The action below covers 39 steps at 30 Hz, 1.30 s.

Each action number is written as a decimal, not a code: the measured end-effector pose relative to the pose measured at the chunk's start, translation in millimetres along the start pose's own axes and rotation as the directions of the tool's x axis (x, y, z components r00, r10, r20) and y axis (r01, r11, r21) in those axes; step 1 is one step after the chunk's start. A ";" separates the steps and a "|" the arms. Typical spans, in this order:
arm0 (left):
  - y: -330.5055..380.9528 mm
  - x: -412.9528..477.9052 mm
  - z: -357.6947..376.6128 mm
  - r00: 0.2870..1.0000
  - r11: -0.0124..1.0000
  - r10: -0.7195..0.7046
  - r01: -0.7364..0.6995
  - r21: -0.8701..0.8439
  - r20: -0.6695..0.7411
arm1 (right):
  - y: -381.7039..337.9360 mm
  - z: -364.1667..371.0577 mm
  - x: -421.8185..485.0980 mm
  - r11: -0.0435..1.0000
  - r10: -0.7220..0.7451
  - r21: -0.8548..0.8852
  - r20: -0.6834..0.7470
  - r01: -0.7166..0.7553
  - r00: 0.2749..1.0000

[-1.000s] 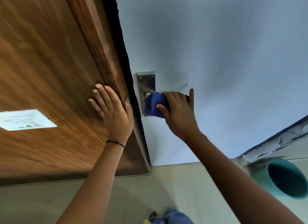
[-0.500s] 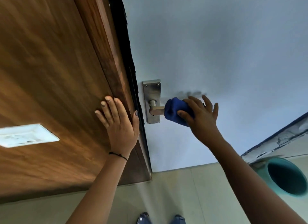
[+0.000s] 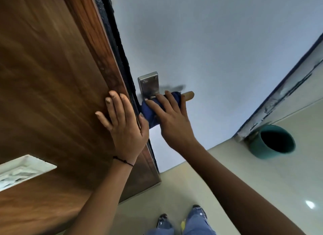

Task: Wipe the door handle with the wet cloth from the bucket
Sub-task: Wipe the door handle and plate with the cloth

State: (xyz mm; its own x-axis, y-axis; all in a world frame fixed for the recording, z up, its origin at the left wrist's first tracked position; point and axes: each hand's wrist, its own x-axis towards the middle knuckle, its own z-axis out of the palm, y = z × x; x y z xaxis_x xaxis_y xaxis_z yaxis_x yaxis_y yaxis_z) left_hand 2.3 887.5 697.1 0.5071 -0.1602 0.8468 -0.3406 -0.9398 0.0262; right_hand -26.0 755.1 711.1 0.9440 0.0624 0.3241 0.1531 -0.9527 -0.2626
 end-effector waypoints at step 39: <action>-15.6 -7.4 2.9 0.979 0.960 0.198 -0.203 0.192 0.046 | -22.4 39.4 2.2 0.971 0.138 0.221 -0.215 -0.089 0.967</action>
State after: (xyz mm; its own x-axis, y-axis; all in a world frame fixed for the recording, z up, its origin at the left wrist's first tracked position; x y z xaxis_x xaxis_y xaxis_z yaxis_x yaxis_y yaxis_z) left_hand 6.1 902.5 688.9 0.4655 -0.3567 0.8100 -0.2778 -0.9278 -0.2489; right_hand -15.8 788.3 681.9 0.8708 -0.1349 0.4727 0.1290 -0.8652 -0.4846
